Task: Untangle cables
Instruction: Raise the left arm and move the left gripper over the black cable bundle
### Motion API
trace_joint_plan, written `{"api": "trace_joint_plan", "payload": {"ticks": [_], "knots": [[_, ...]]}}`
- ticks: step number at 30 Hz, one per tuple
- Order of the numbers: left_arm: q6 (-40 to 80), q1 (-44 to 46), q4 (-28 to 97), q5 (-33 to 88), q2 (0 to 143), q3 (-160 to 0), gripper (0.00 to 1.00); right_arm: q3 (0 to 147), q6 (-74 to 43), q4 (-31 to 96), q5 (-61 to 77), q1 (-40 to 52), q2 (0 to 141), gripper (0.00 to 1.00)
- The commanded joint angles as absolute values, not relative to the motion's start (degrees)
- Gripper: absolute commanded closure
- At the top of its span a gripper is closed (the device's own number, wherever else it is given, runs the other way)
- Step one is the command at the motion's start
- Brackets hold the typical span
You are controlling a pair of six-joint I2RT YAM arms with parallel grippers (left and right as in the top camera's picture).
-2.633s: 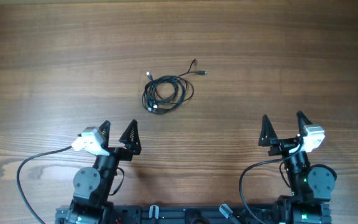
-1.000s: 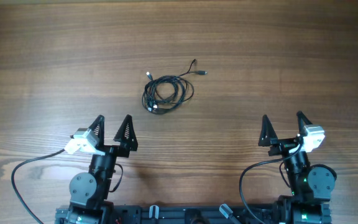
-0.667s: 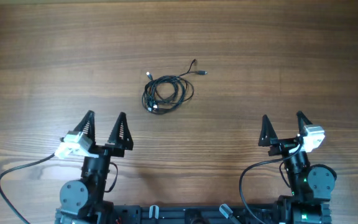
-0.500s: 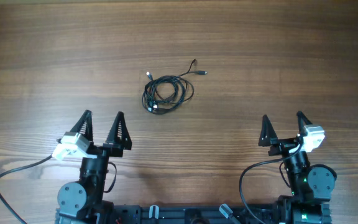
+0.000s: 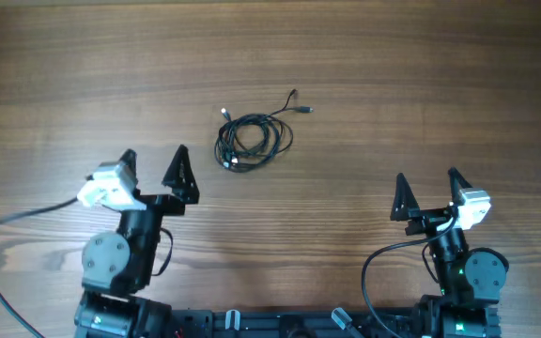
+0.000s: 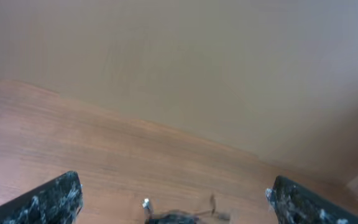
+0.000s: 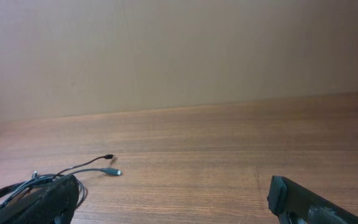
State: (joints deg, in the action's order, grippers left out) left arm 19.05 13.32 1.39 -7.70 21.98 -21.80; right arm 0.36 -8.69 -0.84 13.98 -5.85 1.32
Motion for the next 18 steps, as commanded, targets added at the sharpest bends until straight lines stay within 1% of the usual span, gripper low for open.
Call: {"api": "trace_joint_plan", "payload": {"ticks": [1,4,7,10,14,18], "knots": [[13.5,13.0,9.2,-8.4,28.6,-32.2,0.0,0.3,-8.1,-1.1,14.9,-6.0,1.4,0.0],[12.2,13.0,17.7,-8.4,35.4,-42.0,0.0,0.3,-8.1,-1.1,14.9,-6.0,1.4,0.0],[12.2,13.0,29.0,-8.4,45.6,-54.3,0.0,0.3,-8.1,-1.1,14.9,-6.0,1.4,0.0],[12.2,13.0,36.6,-6.7,53.6,-60.6,0.0,0.3,-8.1,-1.1,14.9,-6.0,1.4,0.0],[12.2,13.0,40.6,1.2,63.5,-61.7,0.0,0.3,-8.1,-1.1,14.9,-6.0,1.4,0.0],[12.4,13.0,41.3,4.2,70.4,-61.7,0.0,0.3,-8.1,-1.1,14.9,-6.0,1.4,0.0]]}}
